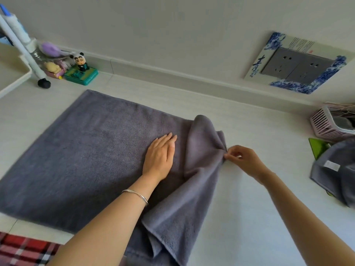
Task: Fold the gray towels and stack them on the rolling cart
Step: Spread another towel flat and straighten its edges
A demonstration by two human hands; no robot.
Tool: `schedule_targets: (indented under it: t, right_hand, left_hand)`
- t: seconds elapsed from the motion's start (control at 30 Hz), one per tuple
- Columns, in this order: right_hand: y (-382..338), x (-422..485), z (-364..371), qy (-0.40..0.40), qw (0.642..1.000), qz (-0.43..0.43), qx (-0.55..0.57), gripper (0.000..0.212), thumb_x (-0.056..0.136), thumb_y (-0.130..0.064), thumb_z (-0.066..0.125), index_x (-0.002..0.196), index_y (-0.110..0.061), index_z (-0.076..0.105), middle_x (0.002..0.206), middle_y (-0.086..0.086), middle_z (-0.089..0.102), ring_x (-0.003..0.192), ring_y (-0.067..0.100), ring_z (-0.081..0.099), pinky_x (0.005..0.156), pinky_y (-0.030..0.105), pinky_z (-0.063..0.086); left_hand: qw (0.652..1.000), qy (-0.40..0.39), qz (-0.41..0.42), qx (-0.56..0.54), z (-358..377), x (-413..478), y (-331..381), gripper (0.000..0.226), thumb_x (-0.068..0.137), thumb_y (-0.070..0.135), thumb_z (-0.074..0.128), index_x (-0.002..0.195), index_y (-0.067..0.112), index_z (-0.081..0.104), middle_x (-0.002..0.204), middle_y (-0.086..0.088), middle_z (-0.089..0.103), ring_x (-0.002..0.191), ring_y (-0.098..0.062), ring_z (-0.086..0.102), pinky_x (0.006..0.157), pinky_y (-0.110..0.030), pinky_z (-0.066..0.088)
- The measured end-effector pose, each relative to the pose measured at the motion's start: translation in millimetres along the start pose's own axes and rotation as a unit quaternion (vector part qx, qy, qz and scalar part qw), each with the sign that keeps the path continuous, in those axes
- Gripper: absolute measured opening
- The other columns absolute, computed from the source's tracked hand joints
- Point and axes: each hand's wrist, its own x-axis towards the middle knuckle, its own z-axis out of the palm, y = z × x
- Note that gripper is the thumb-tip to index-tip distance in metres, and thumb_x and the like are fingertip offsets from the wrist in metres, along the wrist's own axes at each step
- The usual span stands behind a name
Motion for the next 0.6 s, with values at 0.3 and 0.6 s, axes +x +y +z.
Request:
schedule_targets:
  t: [0.3, 0.6]
  right_hand:
    - [-26.3, 46.5, -5.9, 0.032, 0.996, 0.018, 0.084, 0.035, 0.096, -0.035, 0.050, 0.128, -0.021, 0.054, 0.121, -0.012, 0.055, 0.106, 0.000, 0.052, 0.090, 0.011, 0.035]
    - [-31.6, 67.7, -24.1, -0.117, 0.990, 0.038, 0.073, 0.027, 0.082, -0.034, 0.070, 0.087, -0.008, 0.067, 0.086, 0.004, 0.067, 0.081, 0.015, 0.062, 0.076, 0.027, 0.050]
  left_hand:
    - [0.993, 0.000, -0.002, 0.119, 16.5, 32.5, 27.7, 0.065, 0.091, 0.048, 0.013, 0.130, 0.013, 0.050, 0.137, -0.009, 0.049, 0.130, -0.030, 0.040, 0.112, -0.045, 0.022]
    - [0.976, -0.067, 0.002, 0.205, 32.2, 36.0, 27.2, 0.070, 0.086, 0.058, -0.006, 0.149, 0.036, 0.016, 0.159, 0.005, 0.013, 0.147, -0.026, 0.004, 0.115, -0.056, -0.005]
